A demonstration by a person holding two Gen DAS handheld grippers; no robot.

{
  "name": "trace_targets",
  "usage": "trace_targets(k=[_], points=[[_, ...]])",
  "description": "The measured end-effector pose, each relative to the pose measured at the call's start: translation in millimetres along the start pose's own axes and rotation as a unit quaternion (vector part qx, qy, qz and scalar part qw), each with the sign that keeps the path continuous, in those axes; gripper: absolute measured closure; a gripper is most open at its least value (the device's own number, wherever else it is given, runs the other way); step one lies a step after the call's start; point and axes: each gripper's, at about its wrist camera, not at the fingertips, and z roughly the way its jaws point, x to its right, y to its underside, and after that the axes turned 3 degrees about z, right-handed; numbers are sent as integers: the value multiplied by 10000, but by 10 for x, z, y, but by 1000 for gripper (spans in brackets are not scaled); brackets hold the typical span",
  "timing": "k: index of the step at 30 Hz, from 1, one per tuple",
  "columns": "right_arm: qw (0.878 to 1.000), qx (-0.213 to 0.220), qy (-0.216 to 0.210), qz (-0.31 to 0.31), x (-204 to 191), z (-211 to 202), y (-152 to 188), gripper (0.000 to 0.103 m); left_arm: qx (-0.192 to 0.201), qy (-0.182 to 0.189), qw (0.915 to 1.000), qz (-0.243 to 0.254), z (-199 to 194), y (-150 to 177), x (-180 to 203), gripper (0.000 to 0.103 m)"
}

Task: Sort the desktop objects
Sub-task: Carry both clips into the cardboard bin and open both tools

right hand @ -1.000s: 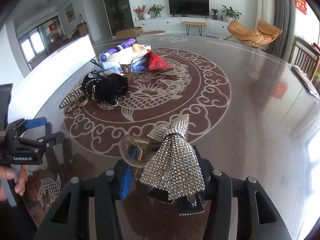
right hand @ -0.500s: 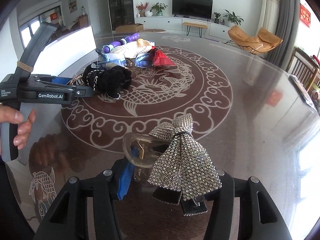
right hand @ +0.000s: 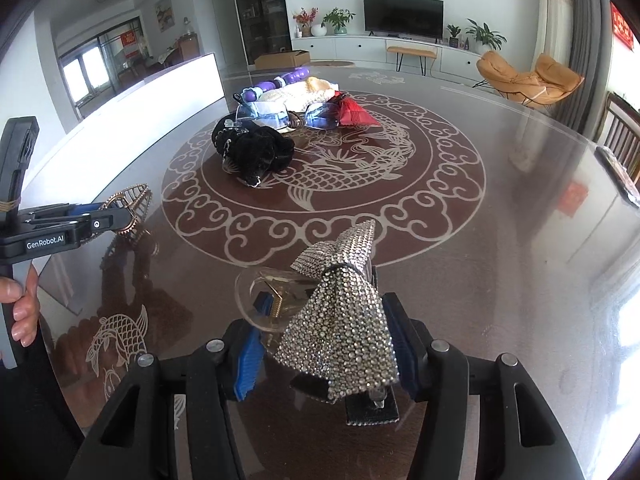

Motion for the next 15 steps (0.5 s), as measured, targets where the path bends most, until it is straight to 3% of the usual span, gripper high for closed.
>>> trace_targets(k=[3,7,8,9,10,15], points=[[9999,-79,87,126,13,11,-13,22,-5,-54,10000,6,50,22,52,60],[9999,0,133,84,-50,34,-40,21,8,-128,9998,120,41,49,90,60],[9999,16,133,21,-72,50,-44,23,12,-106,9999,102,43,50,79,60],[9999,-3,130,17,-74,59,-49,45,21,-74,9999,68,30,53,69,61],[9999,5,121,57,-63,49,-58,54,42,-46,10000,24,18,54,51,61],[9996,158,-31,212,-28,-151,-114,54,443,158,9985,-265,-207,39,-29,61]])
